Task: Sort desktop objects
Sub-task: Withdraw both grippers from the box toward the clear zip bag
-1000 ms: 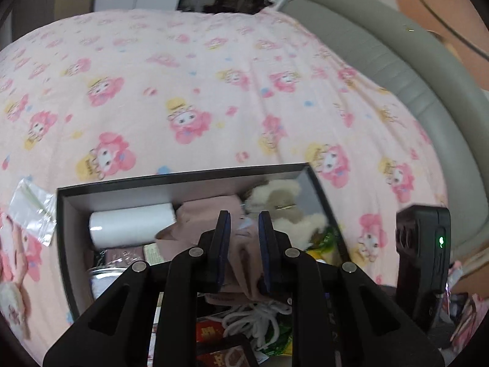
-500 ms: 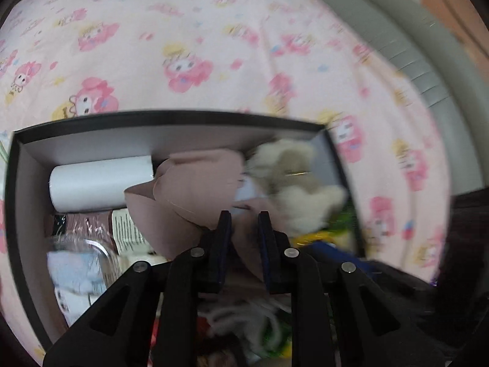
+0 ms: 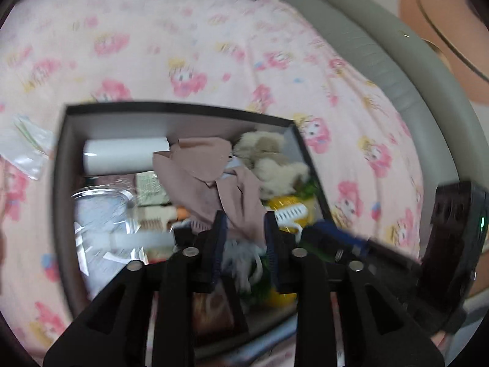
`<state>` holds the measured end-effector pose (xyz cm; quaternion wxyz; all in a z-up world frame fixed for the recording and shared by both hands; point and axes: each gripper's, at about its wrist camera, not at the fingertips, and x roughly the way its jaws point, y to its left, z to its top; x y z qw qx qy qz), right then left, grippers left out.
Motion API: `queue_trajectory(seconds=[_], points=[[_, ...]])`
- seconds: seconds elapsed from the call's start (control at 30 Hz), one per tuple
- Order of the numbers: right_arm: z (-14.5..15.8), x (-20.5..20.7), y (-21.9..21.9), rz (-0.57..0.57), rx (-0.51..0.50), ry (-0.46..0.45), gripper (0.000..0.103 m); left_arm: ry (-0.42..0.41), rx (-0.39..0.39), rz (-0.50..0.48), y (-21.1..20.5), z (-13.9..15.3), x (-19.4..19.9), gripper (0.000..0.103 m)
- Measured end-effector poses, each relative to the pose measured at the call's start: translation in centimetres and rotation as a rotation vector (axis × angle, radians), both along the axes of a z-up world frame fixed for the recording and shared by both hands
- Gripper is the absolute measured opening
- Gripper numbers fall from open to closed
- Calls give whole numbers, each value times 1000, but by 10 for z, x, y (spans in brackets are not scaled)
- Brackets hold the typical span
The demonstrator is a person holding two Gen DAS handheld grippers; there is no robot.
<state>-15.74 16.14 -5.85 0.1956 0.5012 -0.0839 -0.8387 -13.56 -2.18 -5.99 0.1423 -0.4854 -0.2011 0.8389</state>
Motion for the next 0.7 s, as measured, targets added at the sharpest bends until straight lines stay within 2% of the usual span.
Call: queue_trajectory(seconds=[0.07, 0.13, 0.23, 0.33, 0.5, 0.57, 0.7], points=[[18, 15, 5, -15, 11, 56, 22, 44, -31, -6, -1, 14, 20, 34], [30, 28, 5, -13, 4, 81, 29, 86, -57, -9, -1, 27, 39, 41], [45, 51, -8, -19, 24, 160, 32, 139, -110, -1, -3, 38, 60, 47], [56, 72, -13, -40, 31, 210, 34, 175, -138, 21, -6, 38, 79, 47], [49, 93, -27, -28, 63, 200, 35, 166, -73, 37, -22, 31, 104, 48], [43, 101, -34, -13, 54, 177, 35, 157, -81, 46, -28, 28, 113, 47], [37, 110, -58, 33, 109, 173, 35, 141, -79, 80, -49, 21, 122, 46]])
